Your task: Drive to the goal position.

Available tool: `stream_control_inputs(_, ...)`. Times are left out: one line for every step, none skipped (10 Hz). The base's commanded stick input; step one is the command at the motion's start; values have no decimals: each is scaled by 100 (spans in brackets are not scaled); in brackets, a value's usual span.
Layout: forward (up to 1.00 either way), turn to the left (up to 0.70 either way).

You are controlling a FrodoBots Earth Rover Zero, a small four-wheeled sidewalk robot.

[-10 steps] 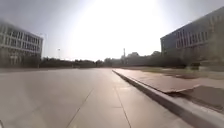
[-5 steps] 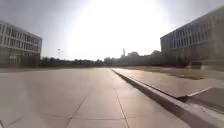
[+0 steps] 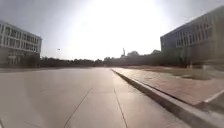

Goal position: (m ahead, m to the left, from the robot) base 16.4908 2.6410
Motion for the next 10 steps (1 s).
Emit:
stream_control_inputs(70,20)
stream_control_inputs(70,35)
stream_control_inputs(70,35)
stream_control_inputs(70,35)
stream_control_inputs(70,19)
stream_control_inputs(70,8)
stream_control_inputs(70,5)
stream_control_inputs(70,3)
stream_control_inputs(70,2)
stream_control_inputs(70,2)
